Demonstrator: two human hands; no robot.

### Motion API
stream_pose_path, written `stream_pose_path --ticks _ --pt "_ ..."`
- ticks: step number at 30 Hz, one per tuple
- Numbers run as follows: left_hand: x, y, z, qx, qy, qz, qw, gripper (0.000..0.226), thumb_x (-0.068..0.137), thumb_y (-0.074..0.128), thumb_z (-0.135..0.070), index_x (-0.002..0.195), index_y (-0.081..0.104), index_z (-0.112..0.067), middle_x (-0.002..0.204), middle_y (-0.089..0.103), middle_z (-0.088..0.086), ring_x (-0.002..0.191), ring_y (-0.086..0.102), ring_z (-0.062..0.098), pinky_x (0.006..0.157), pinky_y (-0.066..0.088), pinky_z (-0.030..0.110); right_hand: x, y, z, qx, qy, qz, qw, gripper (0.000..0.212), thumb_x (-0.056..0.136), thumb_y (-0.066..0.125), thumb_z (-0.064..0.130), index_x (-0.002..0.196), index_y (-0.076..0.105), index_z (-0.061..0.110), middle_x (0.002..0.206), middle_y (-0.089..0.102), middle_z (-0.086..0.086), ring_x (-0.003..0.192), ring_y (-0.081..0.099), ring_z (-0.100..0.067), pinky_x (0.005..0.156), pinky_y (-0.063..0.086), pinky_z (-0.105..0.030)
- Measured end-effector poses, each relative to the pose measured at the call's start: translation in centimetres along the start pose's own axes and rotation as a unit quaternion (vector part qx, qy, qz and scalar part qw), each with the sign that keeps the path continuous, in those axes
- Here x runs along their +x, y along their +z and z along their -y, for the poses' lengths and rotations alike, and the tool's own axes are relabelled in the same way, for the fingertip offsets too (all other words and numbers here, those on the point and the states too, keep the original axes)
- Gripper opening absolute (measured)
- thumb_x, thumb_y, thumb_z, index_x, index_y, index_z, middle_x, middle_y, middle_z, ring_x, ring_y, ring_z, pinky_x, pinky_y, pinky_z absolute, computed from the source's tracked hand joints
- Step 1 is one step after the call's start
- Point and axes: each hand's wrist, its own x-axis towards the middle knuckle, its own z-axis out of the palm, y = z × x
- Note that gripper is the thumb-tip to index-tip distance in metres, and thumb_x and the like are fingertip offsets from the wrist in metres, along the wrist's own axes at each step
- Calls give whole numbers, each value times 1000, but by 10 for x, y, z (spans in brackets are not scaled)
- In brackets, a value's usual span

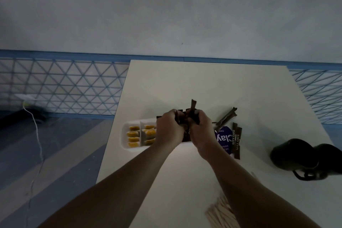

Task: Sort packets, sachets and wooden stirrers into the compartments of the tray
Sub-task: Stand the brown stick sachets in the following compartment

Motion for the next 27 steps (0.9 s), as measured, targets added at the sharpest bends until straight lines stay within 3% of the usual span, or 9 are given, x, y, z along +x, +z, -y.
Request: stream_pose_path --ticks 3,6,9,16,20,27 --pt "2 -1 -1 32 35 -5 999 21 87 67 -14 107 70 -19 97 72 -3 83 60 8 63 38 7 2 1 -1 -31 -19 0 999 33 90 50 2 102 66 28 105 73 -4 101 70 -21 91 57 -52" --pt "5 -4 -1 42 59 -6 997 25 86 66 -12 109 70 -18 99 72 -1 85 61 9 69 40 11 3 1 -1 -98 -54 7 994 31 91 52 7 118 63 19 111 70 0 105 67 -17 94 55 -48" --pt "10 -8 0 58 77 -10 995 28 84 66 -5 110 71 -16 100 72 2 82 58 7 67 38 8 4 -2 4 -186 -94 5 978 33 96 54 11 128 60 15 124 64 -3 113 61 -17 99 50 -35" --pt "15 -13 7 84 92 -25 992 28 84 69 -6 109 74 -18 103 74 1 92 68 15 80 48 18 4 -12 2 -258 -155 -20 953 31 94 61 5 120 67 21 112 60 -1 91 59 -8 67 38 -1" --pt "16 -12 9 101 79 -7 992 27 88 66 -6 110 75 -19 105 73 2 90 65 14 72 40 9 1 -15 -1 -280 -177 -19 943 33 91 65 6 118 71 23 107 66 -2 87 61 -9 66 38 -1" --pt "19 -10 0 102 101 -37 989 20 86 68 -6 102 76 -15 101 73 2 89 68 16 75 45 17 -1 -31 3 -269 -166 -17 949 35 93 67 16 124 66 32 105 66 2 81 62 1 57 39 -1"
